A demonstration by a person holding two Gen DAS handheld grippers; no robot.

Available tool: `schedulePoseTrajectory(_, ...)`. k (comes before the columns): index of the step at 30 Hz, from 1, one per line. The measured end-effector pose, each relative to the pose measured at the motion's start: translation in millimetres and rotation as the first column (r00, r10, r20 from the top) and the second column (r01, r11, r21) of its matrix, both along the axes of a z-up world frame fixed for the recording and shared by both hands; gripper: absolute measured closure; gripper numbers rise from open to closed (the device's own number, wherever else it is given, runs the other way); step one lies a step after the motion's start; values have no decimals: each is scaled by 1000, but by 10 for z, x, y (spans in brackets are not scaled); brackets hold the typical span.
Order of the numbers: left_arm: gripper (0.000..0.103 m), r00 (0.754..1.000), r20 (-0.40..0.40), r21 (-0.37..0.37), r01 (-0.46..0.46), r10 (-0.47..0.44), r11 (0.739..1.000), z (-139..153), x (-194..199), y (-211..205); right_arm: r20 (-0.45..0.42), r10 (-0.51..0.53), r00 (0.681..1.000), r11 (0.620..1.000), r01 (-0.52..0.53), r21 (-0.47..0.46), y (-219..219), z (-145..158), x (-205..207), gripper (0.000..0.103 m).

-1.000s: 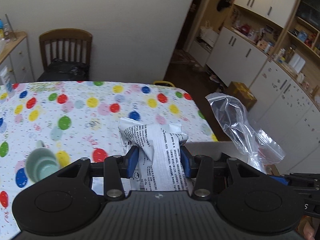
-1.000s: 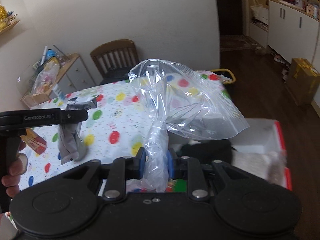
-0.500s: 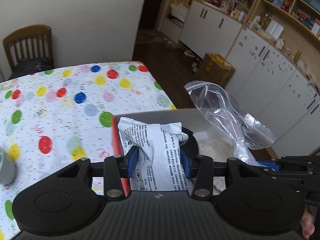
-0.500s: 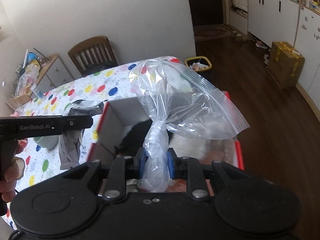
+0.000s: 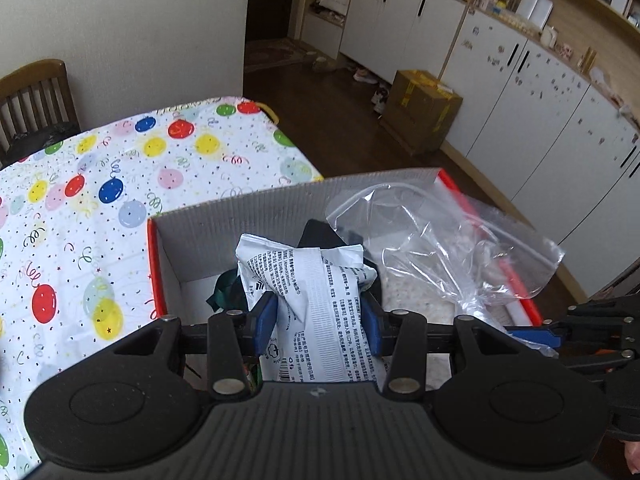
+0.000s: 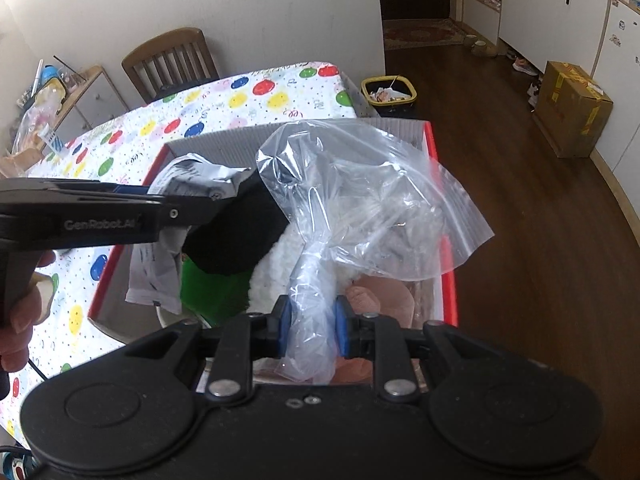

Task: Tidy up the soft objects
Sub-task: 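Lower both items into the box and open both tools to release them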

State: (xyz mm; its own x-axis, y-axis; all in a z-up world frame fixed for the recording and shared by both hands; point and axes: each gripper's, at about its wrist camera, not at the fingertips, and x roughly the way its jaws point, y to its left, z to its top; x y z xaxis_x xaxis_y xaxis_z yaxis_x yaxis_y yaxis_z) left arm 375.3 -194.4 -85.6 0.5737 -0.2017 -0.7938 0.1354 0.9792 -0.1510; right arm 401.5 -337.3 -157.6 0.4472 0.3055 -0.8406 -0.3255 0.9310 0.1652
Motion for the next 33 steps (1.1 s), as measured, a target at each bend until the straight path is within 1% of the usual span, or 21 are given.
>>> schedulePoseTrajectory(5,59,1000,-18,29,-6,6,1000,-151,61,-23,-10,14,1000,1000,-14,-5,-2,-104,41,82)
schedulePoseTrajectory(10,59,1000,-25,36,-12,13,999,-248,94,-7,-14,28,1000,1000,-28,-12,38,-173,75,82)
schedulePoseTrajectory(14,59,999,-30,33,-10,11,999,-302,105,17,-19,26,999,1000,-26,-6,40,-199,98,82)
schedulePoseTrajectory(17,59,999,-34,16,-22,23,1000,-330,109,51,-18,28,999,1000,-28,-8,50,-189,100,81)
schedulePoseTrajectory(22,57,999,-24,6,-32,32,999,-336,88,69,-10,21,1000,1000,-21,-8,58,-168,88,81)
schedulePoseTrajectory(26,55,999,-14,1,-33,33,999,-330,63,73,-7,20,1000,1000,-20,-11,51,-146,76,78)
schedulePoseTrajectory(29,51,999,-7,5,-38,38,999,-302,35,75,-7,24,1000,1000,-24,-13,54,-118,55,76)
schedulePoseTrajectory(32,40,999,12,3,-40,40,999,-252,-2,78,2,23,1000,1000,-23,-10,49,-85,32,75)
schedulePoseTrajectory(33,38,999,19,-1,-39,39,999,-234,-18,83,6,23,1000,1000,-23,-11,51,-72,32,75)
